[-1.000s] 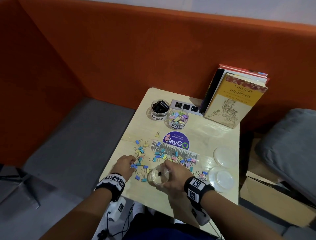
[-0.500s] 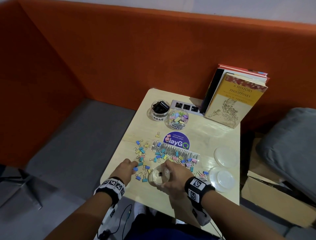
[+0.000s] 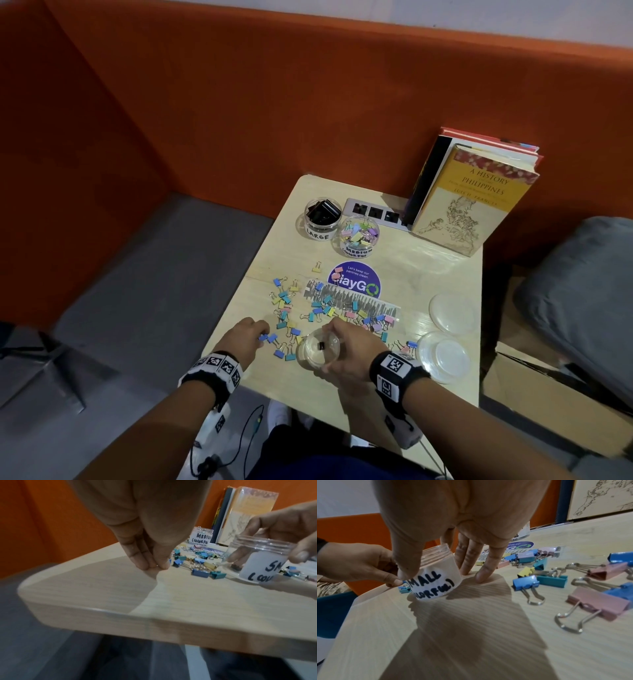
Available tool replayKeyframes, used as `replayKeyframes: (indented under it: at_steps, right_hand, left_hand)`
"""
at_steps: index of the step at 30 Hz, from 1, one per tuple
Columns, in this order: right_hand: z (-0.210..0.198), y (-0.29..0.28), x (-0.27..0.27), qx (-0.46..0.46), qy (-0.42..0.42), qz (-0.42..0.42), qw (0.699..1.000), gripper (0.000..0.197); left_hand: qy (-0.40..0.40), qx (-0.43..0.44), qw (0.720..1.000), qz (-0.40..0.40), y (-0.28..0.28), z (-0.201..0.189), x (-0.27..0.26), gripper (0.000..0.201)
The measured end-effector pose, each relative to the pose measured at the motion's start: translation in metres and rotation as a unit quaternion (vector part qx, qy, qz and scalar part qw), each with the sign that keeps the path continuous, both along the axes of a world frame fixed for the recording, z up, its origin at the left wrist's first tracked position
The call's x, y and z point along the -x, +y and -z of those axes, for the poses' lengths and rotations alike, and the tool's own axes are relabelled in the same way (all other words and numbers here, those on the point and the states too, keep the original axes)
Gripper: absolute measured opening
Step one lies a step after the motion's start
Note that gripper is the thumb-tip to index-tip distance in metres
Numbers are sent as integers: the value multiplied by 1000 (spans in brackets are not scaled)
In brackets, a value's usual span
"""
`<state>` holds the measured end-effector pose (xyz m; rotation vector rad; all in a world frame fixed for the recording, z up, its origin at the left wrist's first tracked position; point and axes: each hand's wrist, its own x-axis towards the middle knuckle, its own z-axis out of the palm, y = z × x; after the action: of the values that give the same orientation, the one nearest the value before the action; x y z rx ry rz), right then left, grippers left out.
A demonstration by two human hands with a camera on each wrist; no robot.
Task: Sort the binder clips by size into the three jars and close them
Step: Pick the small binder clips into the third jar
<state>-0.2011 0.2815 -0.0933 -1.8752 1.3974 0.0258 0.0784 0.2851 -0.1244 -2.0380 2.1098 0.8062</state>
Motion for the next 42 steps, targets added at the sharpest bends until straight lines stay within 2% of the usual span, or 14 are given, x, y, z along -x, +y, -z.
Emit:
replayKeyframes:
  at_steps: [3,6,11,15,18,20,23,25,29,37,42]
  right_hand:
    - [0,0,1,-2,1,-3,1000,71]
    - [-2,0,1,-1,-1,-6,1000,70]
    - [-1,0,0,-4,-10,-6,1000,67]
    - [-4,2,-1,-3,-21,-5,1000,64]
    - [-6,2,-1,-6,-20,-9,1000,60]
    - [-4,3,-1,-3,-21,3,1000,62]
    - [-3,3,0,-3,-16,5,1000,70]
    - [-2,2,1,-2,-13,1,1000,70]
    - [-1,2,1,0,-10,-2,1000,67]
    - [-4,2,1,-4,-11,0,1000,66]
    - [-3,3,1,-3,-16,4,1000,68]
  left_hand:
    - [-12,15,1000,-2,1,-5,0,19]
    - [14,52,998,-16,2,-12,8,18]
    - [141,122,981,46,2,-42,48,13]
    - [176,96,970,134,4,-56,79,17]
    - [181,80,972,126,5,-53,81,27]
    - [182,88,975,91,4,-49,71,25]
    - [129,101,986,36,4,-37,48,14]
    - [72,70,995,18,7,-30,33,5]
    - [32,10,998,49,18,-14,23,27]
    - [-57,15,992,114,16,-8,32,27]
    - [-54,28,993,105,20,-5,36,28]
